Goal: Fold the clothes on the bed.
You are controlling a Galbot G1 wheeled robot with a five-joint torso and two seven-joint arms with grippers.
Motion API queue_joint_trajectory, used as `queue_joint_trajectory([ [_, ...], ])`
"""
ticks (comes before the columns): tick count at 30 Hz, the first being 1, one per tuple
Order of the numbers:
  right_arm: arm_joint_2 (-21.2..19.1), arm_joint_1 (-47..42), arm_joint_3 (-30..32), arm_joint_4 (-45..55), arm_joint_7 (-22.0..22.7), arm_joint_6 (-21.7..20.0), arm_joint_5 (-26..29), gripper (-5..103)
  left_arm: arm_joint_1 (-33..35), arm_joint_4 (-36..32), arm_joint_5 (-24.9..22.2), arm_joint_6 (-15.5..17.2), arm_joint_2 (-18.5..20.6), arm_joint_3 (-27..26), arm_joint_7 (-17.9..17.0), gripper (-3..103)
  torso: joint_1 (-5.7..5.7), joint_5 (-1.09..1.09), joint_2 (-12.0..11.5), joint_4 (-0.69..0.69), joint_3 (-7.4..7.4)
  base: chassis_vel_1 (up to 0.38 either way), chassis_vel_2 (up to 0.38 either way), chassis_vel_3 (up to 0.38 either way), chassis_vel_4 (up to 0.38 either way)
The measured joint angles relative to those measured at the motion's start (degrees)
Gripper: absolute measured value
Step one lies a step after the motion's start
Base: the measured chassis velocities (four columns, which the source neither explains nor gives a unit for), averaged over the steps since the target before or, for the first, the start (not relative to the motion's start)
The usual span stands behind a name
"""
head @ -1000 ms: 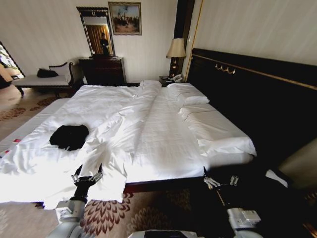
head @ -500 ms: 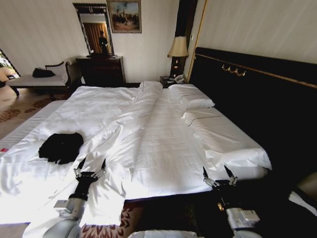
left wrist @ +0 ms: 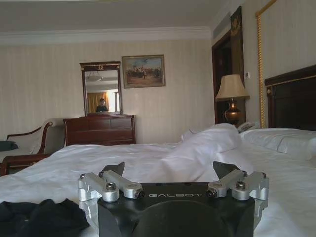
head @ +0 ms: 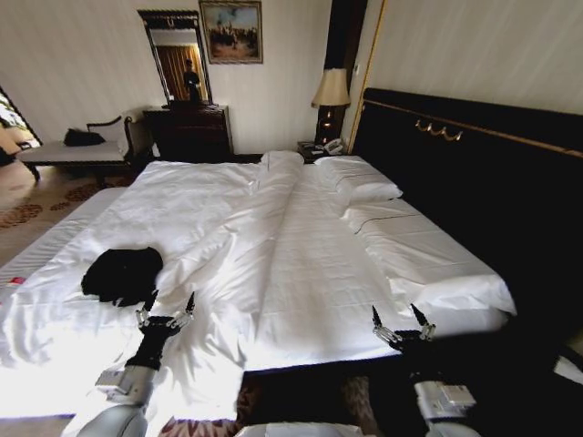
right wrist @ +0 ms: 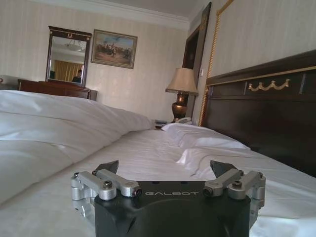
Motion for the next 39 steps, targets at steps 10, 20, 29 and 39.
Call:
queue_joint_trajectory([
  [10, 0.2, -0.1, -0.2, 0.1, 0.0, 0.0, 0.0, 100, 0.0, -0.7, 0.0, 0.0, -0.1, 0.0, -0.1, 100, 0.01, -0.02, 0.0, 0.0, 0.0, 0.26, 0.338, -0.263, -0.335],
  [20, 0.3, -0.5, -0.2, 0.4, 0.0, 0.0, -0.1, 100, 0.7, -0.7, 0.1, -0.3, -0.5, -0.2, -0.1, 100, 0.0, -0.01, 0.0, 0.0, 0.0, 0.297, 0.36, -0.298, -0.355],
  [29, 0.4, -0.5, -0.2, 0.5, -0.1, 0.1, -0.1, 100, 0.9, -0.7, 0.1, -0.4, -0.5, -0.3, -0.1, 100, 0.0, 0.0, 0.0, 0.0, 0.0, 0.29, 0.342, -0.278, -0.351],
  [39, 1.1, -2.5, -2.3, 4.4, 2.1, -2.0, 2.4, 100, 1.0, -0.4, 0.4, -0.5, -0.7, -0.4, -0.1, 100, 0.0, -0.01, 0.0, 0.0, 0.0, 0.278, 0.341, -0.277, -0.347],
])
